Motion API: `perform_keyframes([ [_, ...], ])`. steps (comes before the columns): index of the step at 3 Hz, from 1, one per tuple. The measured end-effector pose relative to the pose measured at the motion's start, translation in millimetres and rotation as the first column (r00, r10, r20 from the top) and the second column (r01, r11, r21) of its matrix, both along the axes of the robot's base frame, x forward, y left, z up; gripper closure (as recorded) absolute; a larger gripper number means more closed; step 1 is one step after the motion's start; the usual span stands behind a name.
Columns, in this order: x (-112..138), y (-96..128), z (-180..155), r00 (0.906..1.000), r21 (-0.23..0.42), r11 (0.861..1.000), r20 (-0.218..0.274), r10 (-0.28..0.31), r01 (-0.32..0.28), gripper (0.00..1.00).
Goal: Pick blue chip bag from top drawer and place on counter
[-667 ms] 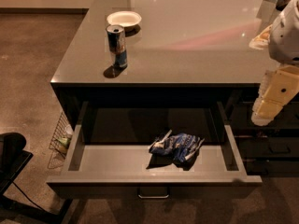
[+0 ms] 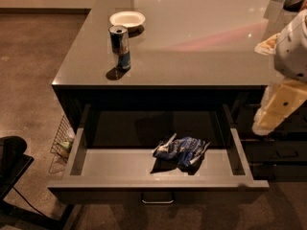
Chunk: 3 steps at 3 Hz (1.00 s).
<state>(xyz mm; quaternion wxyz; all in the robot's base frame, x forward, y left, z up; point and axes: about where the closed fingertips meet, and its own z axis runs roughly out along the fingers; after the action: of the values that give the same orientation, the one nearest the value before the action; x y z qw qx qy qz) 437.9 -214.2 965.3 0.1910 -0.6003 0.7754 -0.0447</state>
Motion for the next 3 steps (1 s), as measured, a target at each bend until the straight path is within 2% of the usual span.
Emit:
perform_keyframes([
  [1,1,13,-17,0.9965,0.004,1.000,0.082,0.016,-0.017,0.00],
  [2,9,35,-37,0.9896,-0.001,1.000,0.142,0.024,-0.024,0.00],
  [3,12,36,-38,0.9878,0.003,1.000,0.154,0.025,-0.026,0.00],
])
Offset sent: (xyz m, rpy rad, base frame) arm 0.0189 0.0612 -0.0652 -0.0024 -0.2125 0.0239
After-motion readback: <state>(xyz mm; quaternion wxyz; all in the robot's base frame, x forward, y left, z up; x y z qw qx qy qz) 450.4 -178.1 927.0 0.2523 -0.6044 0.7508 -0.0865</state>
